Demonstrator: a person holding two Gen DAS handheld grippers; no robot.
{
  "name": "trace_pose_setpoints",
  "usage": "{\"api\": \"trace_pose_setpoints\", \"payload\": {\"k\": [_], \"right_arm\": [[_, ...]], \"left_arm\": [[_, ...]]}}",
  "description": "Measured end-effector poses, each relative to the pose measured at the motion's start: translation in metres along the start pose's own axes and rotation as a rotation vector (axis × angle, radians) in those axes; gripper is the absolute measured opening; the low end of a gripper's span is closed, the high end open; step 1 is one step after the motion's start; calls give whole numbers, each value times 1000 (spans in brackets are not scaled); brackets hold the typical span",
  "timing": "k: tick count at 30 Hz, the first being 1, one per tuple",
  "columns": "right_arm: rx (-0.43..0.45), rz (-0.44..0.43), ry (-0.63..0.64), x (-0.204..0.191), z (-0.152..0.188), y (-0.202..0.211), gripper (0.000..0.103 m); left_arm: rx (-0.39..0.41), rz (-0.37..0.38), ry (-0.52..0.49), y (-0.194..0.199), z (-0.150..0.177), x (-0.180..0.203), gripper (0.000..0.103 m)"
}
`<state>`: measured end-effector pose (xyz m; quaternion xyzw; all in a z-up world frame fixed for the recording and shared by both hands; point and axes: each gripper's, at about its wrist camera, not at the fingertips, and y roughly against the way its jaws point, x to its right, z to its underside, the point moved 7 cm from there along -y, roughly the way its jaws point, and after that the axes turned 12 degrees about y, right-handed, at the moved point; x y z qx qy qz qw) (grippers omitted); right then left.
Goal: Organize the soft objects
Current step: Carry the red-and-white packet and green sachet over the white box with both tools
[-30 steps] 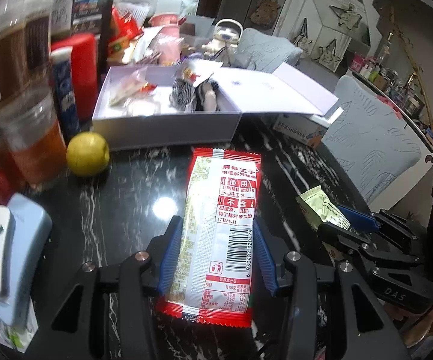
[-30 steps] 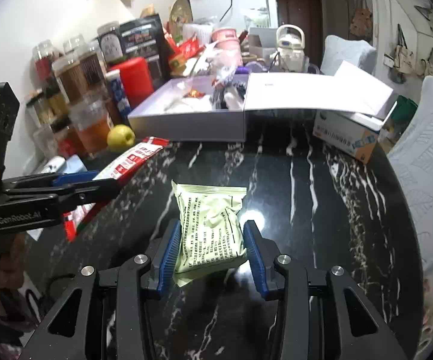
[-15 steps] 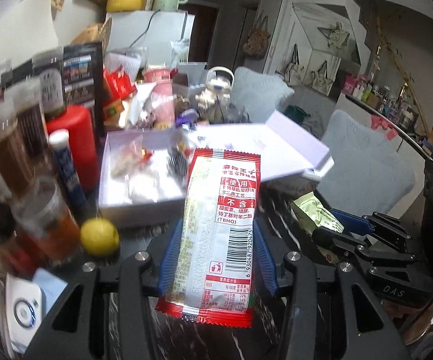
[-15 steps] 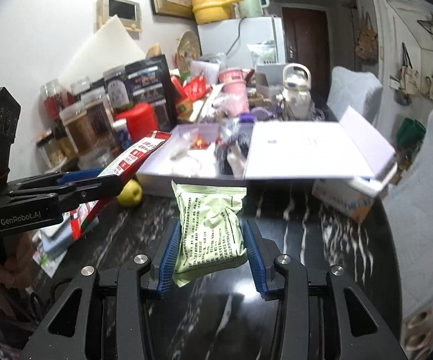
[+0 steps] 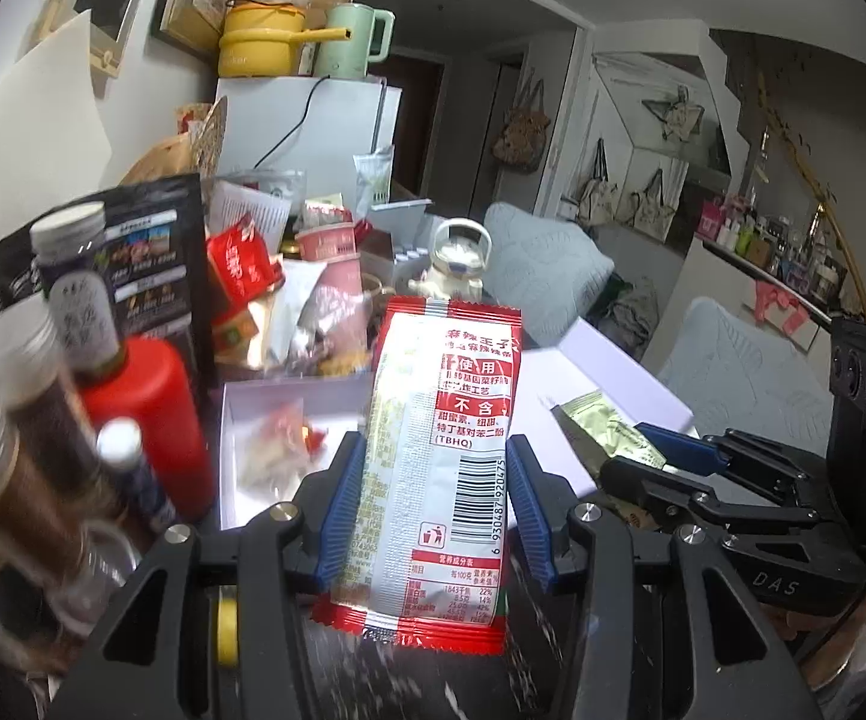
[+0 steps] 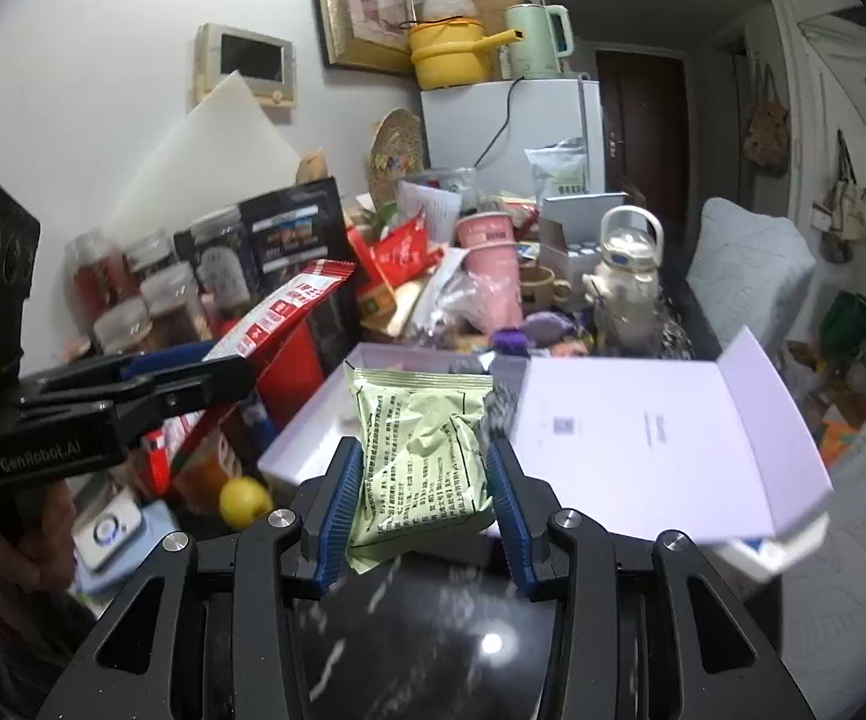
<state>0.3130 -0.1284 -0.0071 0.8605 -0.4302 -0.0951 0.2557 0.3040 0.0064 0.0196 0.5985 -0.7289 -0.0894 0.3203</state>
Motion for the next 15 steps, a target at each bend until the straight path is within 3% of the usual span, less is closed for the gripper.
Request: {"api": "trace_pose_setpoints", "payload": {"k": [6, 9, 15], "right_arm": [[23, -25, -7, 15, -28, -32, 42], [15, -35, -16, 24, -37, -54, 42], [-4, -26, -26, 35, -50, -97, 42]], "left_arm": [[38, -11, 6, -24, -26, -12, 47], [72, -77, 2, -40, -36, -24, 47], [58, -113, 51, -77, -46, -52, 47]]}}
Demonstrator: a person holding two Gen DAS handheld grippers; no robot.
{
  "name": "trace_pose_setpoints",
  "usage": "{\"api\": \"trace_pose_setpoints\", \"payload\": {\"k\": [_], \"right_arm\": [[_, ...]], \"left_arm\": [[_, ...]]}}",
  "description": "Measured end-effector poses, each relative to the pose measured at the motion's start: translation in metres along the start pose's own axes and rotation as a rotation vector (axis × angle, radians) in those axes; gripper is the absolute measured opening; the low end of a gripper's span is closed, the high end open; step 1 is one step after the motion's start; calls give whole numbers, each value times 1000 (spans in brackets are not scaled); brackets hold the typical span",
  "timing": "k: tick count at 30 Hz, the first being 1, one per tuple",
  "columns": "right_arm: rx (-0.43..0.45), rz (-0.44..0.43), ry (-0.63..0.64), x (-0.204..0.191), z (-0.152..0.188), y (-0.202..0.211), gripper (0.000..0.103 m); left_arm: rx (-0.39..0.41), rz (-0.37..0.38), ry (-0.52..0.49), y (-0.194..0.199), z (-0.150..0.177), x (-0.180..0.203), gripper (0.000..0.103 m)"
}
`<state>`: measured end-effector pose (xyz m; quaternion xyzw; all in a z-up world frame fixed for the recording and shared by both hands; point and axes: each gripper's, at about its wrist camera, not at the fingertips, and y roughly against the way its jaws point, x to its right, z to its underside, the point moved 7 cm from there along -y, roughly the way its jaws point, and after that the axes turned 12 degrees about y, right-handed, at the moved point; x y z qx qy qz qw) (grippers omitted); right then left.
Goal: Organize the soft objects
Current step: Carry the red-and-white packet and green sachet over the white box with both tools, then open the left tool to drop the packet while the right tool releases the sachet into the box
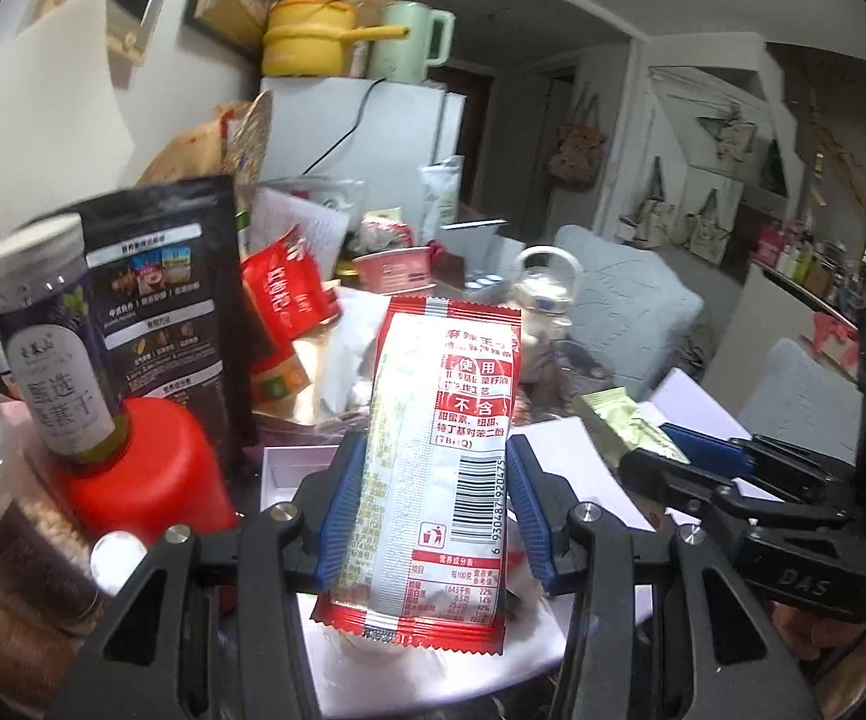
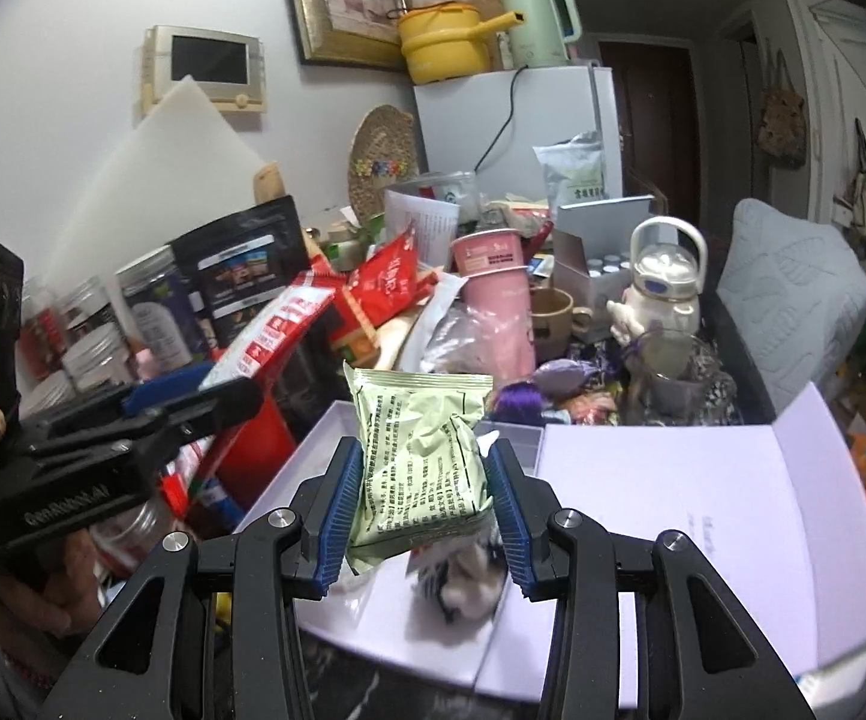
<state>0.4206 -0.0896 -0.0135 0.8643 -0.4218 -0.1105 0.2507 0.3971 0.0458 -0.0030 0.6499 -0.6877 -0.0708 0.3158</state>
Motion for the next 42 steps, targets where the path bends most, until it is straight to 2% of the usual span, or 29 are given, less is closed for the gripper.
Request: {"api": "trace_pose_setpoints", "payload": {"k": [8, 12, 18, 21, 24, 27, 30, 34, 36, 39, 42], "right_arm": [[-35, -52, -11, 0, -4, -54, 42], [-82, -82, -31, 1, 5, -81, 42], [-131, -114, -54, 7, 19, -101, 42], [-155, -110, -57, 8, 26, -110, 42], [-168, -134, -70, 7, 31, -117, 42], [-183, -163, -75, 2, 36, -124, 42], [-187, -127, -56, 0, 38, -129, 42], [-192, -130, -63, -2, 41, -134, 42], [-222, -130, -87, 1, 46, -140, 42], [-267, -58, -73, 11, 53, -145, 42], [-284, -69, -99, 15, 57, -144, 42]], "left_arm": [[-56, -74, 44, -55, 6, -32, 47], [-140, -119, 54, -85, 22, -50, 47], [-176, -167, 31, -103, 35, -58, 47], [-196, -176, 37, -111, 42, -62, 47], [-235, -191, 38, -120, 52, -67, 47], [-240, -191, 36, -122, 56, -66, 47], [-254, -193, 31, -124, 60, -65, 47], [-267, -218, 12, -125, 63, -64, 47], [-265, -240, -6, -126, 64, -64, 47], [-262, -237, -10, -123, 63, -61, 47], [-266, -248, -24, -123, 63, -60, 47]]}}
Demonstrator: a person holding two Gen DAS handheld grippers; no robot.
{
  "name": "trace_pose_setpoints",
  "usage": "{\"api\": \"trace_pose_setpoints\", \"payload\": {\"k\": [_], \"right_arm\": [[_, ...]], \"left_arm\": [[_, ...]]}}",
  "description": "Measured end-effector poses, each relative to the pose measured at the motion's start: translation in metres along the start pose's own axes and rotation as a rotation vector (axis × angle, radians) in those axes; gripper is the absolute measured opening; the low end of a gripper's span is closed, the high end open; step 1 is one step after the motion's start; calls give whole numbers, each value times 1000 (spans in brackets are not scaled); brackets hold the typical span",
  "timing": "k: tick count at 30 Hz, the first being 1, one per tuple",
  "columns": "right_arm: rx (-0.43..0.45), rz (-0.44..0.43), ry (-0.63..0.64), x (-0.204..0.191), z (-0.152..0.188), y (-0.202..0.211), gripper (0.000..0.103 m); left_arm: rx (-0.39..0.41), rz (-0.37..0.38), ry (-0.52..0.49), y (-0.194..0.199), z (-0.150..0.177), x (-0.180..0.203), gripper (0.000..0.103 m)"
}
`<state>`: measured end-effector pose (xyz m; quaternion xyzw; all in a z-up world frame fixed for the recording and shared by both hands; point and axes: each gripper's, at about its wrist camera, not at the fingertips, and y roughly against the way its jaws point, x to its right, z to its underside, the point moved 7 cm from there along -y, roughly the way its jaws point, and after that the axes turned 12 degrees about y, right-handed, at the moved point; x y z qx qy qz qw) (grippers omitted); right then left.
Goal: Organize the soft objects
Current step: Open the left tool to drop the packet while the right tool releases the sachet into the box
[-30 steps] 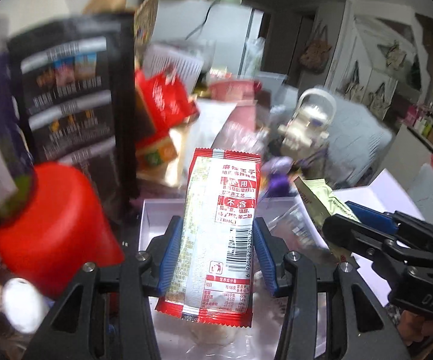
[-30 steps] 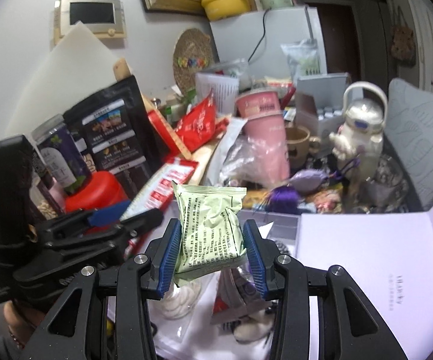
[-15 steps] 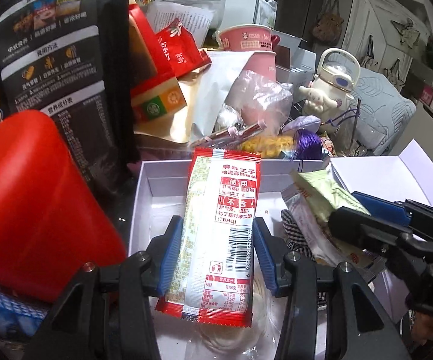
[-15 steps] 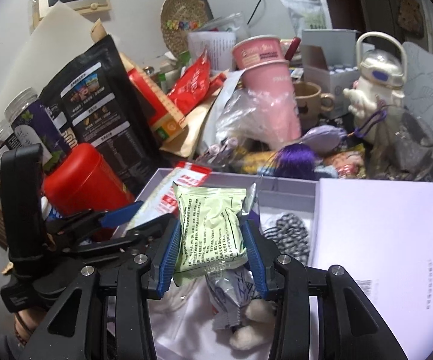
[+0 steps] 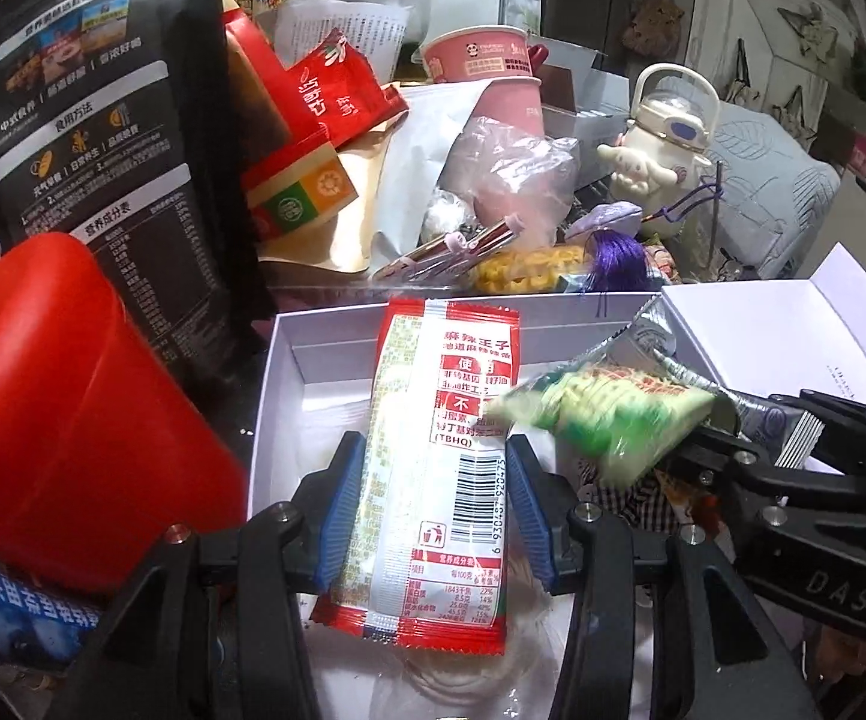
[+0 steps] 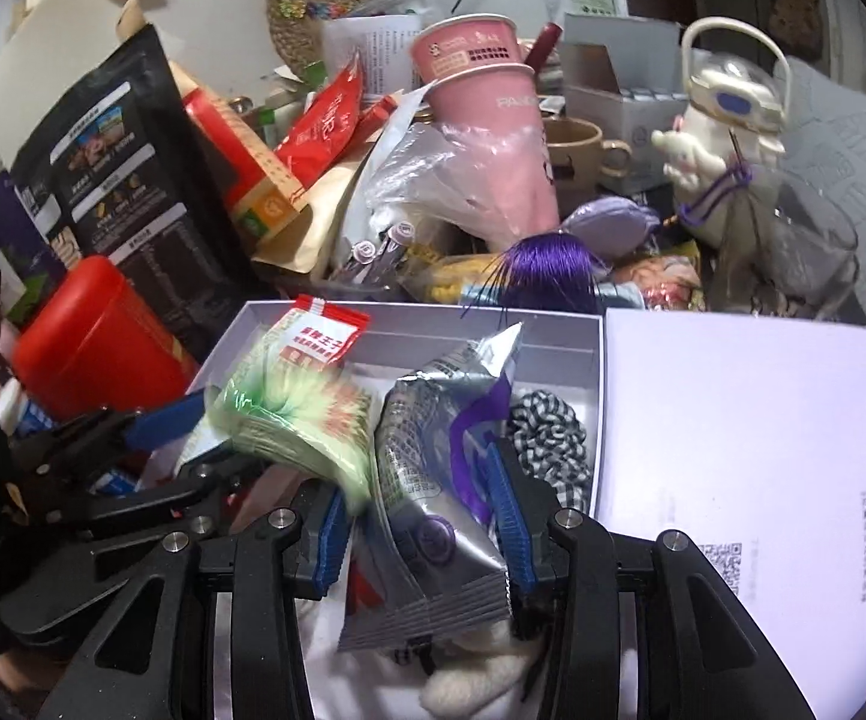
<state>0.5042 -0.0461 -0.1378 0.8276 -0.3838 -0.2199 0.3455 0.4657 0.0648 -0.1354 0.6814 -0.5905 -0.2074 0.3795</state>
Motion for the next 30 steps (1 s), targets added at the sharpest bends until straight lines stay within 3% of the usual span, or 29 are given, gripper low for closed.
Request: {"api": "trace_pose_setpoints", "payload": {"k": [18, 21, 23, 24, 30], "right_arm": [[29, 29, 37, -2, -9, 37, 43], [39, 33, 36, -1, -10, 43, 47], [48, 28, 28, -1, -12, 45, 52], [49, 24, 24, -1, -12, 46, 53], [48, 42, 25, 1, -12, 49, 53]], "left_arm": [[49, -1, -5, 31, -15, 5, 47], [19, -17, -3, 30, -14, 4, 55], [31, -40, -14, 32, -14, 4, 78], [48, -48, -15, 35, -15, 4, 82], [50, -57, -21, 38, -15, 4, 82]]}}
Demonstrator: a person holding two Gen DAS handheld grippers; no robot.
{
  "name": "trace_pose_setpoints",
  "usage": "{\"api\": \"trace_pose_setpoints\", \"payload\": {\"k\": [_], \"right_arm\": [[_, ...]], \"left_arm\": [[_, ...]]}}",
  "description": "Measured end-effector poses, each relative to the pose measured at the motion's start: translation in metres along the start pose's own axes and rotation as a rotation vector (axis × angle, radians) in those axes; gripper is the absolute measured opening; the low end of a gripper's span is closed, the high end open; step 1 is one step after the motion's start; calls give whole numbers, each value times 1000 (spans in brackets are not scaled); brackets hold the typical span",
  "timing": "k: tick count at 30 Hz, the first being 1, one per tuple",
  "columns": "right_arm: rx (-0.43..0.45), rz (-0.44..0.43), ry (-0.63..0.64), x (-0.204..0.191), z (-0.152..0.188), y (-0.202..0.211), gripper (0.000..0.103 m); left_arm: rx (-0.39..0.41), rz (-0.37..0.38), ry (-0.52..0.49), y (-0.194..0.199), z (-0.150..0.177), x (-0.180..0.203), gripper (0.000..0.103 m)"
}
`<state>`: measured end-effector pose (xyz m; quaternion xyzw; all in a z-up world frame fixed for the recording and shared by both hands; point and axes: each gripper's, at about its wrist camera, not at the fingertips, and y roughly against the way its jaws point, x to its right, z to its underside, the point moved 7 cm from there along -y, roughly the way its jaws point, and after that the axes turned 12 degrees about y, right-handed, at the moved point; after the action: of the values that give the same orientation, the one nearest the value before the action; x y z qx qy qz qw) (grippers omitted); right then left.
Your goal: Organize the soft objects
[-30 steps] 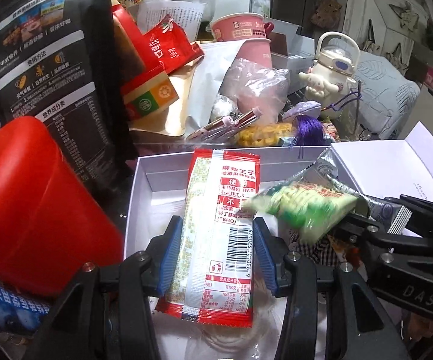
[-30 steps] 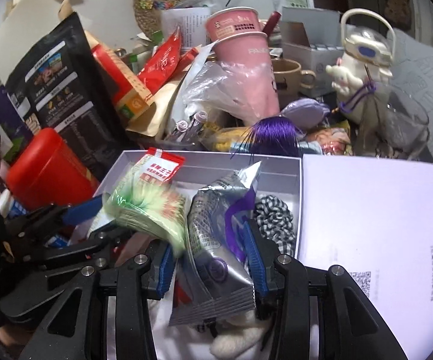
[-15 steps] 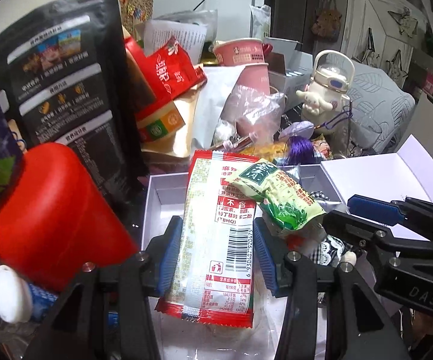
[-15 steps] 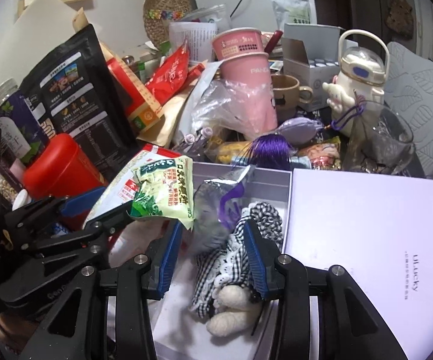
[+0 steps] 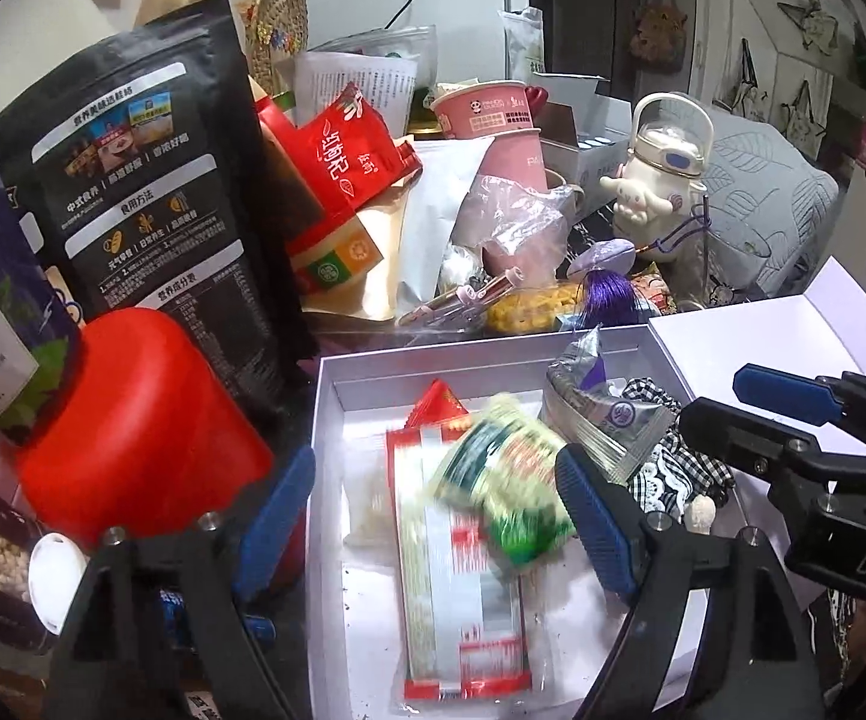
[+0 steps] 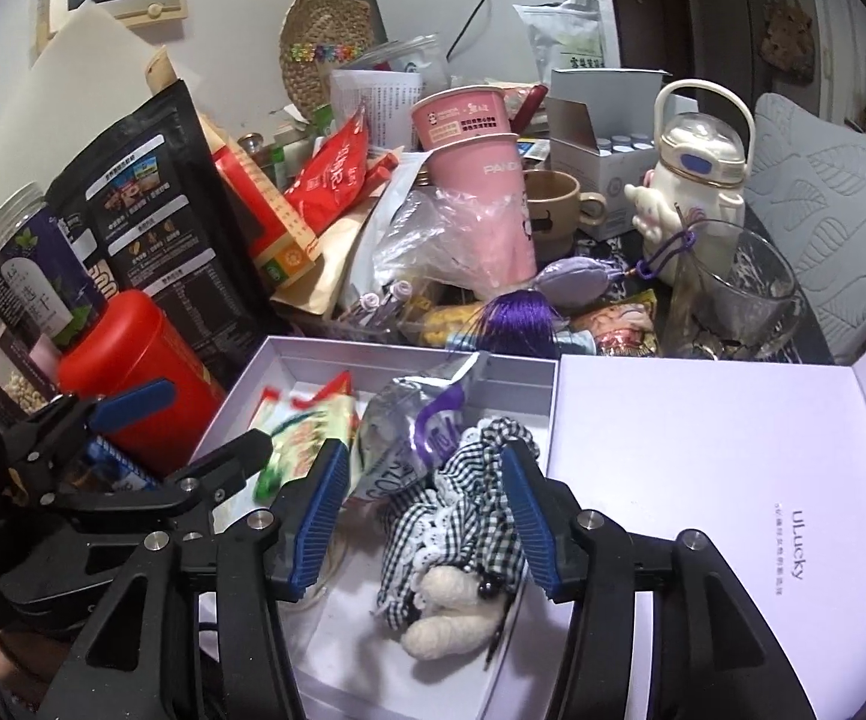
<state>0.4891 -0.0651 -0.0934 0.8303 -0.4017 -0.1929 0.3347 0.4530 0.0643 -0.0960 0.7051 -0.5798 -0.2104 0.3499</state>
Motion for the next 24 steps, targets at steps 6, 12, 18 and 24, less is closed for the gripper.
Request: {"api": "trace_pose_setpoints", "payload": {"k": [6, 12, 18, 24], "right_arm": [[-1, -18, 6, -1, 2, 1, 56], [-2, 8, 27, -2, 2, 4, 56], [37, 20, 43, -9, 0, 21, 56], [81, 40, 49, -18, 1, 47, 56]], "left_arm": [[11, 13, 10, 7, -3, -2, 82], [51, 0, -5, 19, -7, 2, 82], [83, 9, -2, 38, -9, 5, 82], [138, 21, -12, 72, -12, 10, 82]]}}
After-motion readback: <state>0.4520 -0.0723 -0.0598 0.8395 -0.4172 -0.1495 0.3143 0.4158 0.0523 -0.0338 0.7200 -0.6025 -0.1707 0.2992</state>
